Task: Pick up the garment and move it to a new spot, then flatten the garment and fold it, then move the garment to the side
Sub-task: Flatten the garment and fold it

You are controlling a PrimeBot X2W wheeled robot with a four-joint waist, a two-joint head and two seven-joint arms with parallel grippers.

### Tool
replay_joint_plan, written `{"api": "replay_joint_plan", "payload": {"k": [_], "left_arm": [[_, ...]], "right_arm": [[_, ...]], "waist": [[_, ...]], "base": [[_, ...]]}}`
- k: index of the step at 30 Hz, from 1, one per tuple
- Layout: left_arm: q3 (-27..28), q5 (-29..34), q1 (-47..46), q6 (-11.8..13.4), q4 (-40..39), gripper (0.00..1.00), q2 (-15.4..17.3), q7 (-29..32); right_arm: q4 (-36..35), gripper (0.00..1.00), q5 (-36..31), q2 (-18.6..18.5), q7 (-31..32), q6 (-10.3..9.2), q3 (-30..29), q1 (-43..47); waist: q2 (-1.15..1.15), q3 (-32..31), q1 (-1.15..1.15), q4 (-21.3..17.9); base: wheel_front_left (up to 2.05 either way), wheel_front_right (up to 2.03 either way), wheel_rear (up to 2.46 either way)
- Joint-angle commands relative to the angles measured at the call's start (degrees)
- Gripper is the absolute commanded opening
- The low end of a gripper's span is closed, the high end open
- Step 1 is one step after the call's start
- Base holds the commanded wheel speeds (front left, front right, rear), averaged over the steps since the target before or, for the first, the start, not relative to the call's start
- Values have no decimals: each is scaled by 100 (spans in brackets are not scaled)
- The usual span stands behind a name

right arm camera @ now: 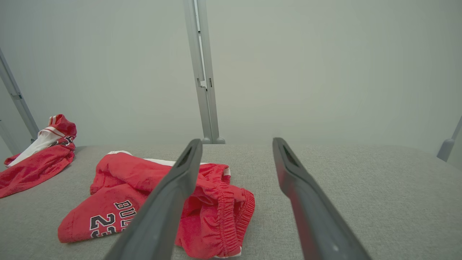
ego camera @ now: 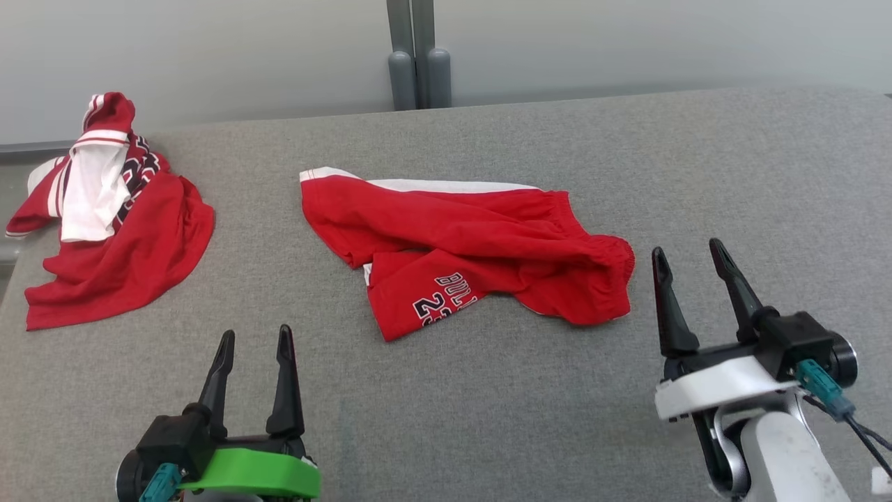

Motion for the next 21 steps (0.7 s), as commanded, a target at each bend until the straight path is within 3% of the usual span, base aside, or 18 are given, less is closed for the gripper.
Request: {"api": "replay_joint_plan", "payload": {"k": [1, 5, 12, 21], "left_arm": [[-11, -7, -112, 32, -27, 100, 5, -1], [-72, -25, -201, 22, -56, 100, 4, -1], [-161, -96, -356, 44, -67, 100, 7, -1], [-265, -158, -539, 63, -62, 100, 7, -1]], "right_arm": [[108, 100, -114, -10, -18, 2, 37, -214], [908, 100, -360, -15, 67, 2, 133, -961], [2272, 100, -202, -30, 915, 2, 59, -2277], [4004, 100, 173, -233, 2680, 2, 319, -3678]], "waist": [[0, 94, 0, 54], [0, 265, 0, 150], [0, 530, 0, 362], [0, 821, 0, 679]], "base": [[0, 0, 0], [0, 0, 0], [0, 0, 0], [0, 0, 0]]}}
